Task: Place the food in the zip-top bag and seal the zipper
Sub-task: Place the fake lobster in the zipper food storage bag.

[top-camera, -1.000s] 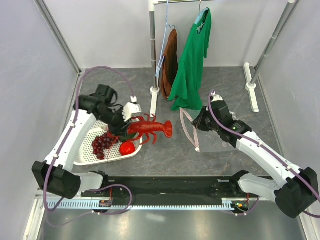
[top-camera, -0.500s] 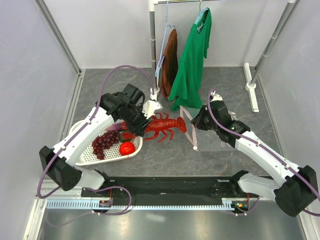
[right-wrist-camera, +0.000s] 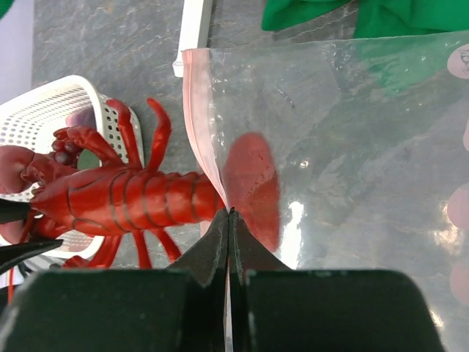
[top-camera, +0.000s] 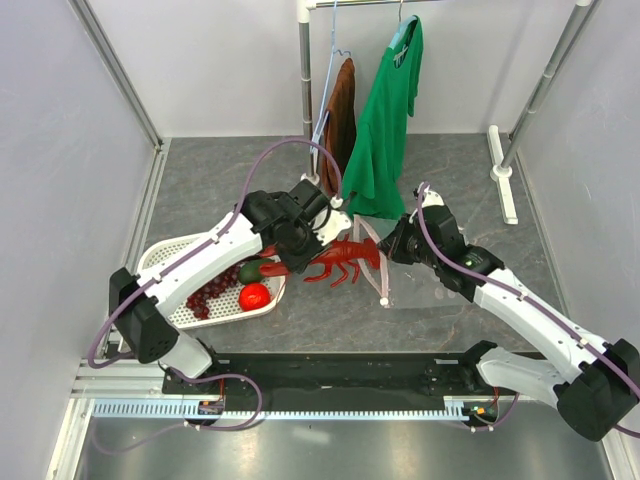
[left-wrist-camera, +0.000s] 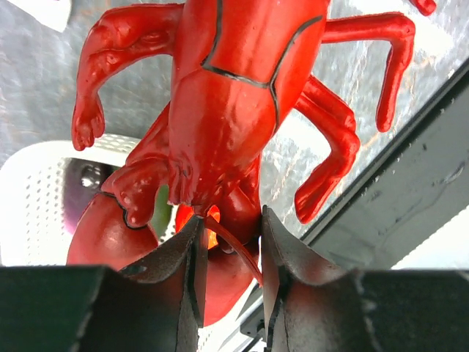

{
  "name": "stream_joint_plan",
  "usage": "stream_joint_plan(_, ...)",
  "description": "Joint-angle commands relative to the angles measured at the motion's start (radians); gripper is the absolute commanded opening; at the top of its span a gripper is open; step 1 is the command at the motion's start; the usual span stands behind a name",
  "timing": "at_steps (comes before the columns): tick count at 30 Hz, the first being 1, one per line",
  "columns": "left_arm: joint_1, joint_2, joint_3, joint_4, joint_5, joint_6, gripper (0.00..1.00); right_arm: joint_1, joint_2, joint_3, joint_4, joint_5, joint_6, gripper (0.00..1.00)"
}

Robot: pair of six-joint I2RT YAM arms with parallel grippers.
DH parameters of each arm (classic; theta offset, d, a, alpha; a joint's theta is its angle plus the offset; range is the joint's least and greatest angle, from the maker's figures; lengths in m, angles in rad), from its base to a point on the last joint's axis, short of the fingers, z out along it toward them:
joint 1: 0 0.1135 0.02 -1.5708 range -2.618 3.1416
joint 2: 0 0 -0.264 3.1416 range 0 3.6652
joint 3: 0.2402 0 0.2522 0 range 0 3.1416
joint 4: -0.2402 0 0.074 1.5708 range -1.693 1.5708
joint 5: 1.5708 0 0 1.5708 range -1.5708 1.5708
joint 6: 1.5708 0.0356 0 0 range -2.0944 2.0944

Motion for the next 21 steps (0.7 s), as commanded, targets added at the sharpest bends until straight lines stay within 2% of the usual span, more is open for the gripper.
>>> stream_joint_plan(1, -0.066, 0.003, 0.086, 0.084, -0.082, -0.078, 0.02, 0.005, -0.008, -0.017, 0.051, -0.017, 0.039, 0.0)
stream_joint_plan(8, -0.178, 0.036, 0.084, 0.121, -0.185, -0.06, 0.02, 0.003, 0.0, -0.014, 0.082, -0.046, 0.062, 0.0)
stream_joint_plan(17, -0.181, 0.105, 0.169, 0.051, -0.05, -0.097, 0.02, 0.011, -0.026, -0.023, 0.095, -0.084, 0.039, 0.0)
stream_joint_plan(21, -0.141, 0.082, 0.184, 0.041, 0.109, -0.089, 0.02, 0.028, -0.054, -0.037, 0.086, -0.081, -0.043, 0.0)
